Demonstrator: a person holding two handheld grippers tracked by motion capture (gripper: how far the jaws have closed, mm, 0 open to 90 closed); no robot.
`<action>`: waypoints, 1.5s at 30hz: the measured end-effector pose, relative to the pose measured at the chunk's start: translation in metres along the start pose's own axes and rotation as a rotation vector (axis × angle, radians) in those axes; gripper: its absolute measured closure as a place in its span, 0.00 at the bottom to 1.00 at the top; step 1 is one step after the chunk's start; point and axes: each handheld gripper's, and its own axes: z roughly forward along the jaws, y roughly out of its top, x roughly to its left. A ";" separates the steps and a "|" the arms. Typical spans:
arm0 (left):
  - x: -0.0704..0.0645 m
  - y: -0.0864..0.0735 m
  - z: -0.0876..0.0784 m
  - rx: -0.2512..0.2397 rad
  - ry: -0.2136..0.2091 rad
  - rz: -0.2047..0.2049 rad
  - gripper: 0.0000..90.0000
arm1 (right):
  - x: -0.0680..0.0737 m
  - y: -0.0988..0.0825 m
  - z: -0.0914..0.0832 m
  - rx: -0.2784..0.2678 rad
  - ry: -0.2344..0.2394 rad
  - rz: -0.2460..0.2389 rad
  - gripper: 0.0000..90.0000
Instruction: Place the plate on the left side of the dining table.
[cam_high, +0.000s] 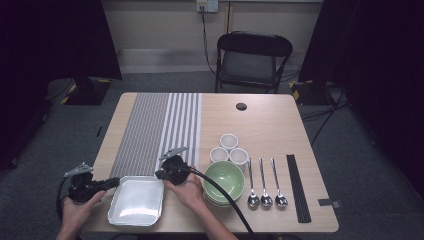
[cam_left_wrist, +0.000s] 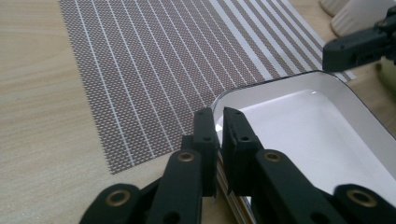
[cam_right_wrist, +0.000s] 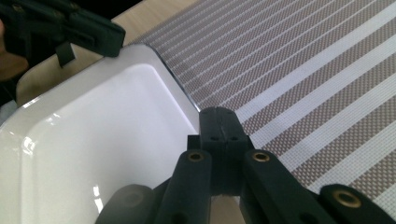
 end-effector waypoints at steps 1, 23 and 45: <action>0.000 0.000 0.000 0.001 -0.002 -0.005 0.95 | 0.000 0.000 0.000 -0.007 0.002 0.006 1.00; 0.000 0.000 -0.006 -0.013 0.007 0.005 0.98 | 0.003 -0.003 0.002 -0.045 -0.032 0.000 1.00; -0.001 -0.001 -0.004 0.004 0.024 0.007 0.96 | 0.000 -0.007 0.002 -0.032 -0.025 0.036 0.99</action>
